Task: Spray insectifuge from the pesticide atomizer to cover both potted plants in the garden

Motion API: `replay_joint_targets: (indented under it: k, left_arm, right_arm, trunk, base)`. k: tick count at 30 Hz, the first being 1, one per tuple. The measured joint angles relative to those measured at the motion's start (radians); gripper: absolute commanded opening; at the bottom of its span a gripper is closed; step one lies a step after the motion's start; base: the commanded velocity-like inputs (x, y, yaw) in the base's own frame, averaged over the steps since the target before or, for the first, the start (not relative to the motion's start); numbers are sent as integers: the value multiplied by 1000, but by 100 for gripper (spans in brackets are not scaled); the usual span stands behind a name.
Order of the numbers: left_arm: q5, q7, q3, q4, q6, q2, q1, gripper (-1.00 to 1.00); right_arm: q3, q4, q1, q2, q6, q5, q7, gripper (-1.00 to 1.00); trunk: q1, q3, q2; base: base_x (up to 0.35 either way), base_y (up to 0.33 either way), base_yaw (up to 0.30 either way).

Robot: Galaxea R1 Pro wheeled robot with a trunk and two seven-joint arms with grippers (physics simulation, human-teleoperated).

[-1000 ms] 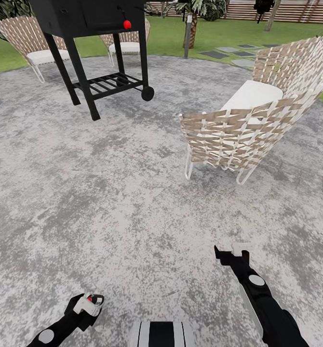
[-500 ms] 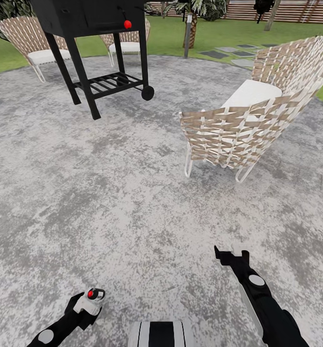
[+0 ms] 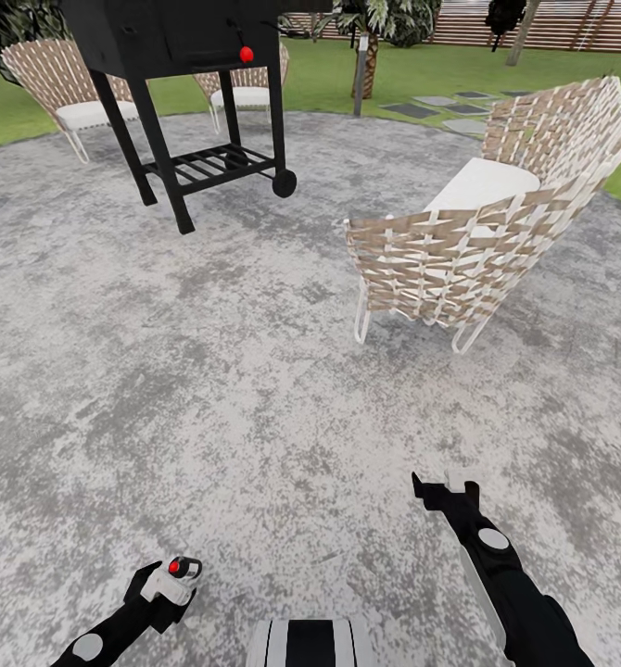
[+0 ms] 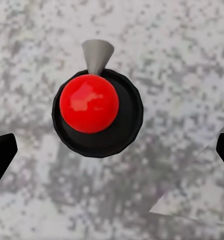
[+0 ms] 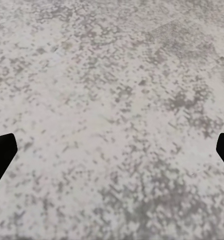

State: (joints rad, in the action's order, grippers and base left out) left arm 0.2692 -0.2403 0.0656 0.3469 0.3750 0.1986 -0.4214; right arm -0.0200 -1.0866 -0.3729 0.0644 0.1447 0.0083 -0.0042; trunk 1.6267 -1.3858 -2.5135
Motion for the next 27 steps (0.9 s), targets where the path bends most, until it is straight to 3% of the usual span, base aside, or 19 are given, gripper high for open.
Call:
replay_joint_targets:
  k: [27]
  left_arm:
    - [0,2,-3,0,-1,1,0,100]
  right_arm:
    - [0,0,0,-1,0,0,0,100]
  trunk:
    - [0,-3,0]
  base:
    - [10,0,22]
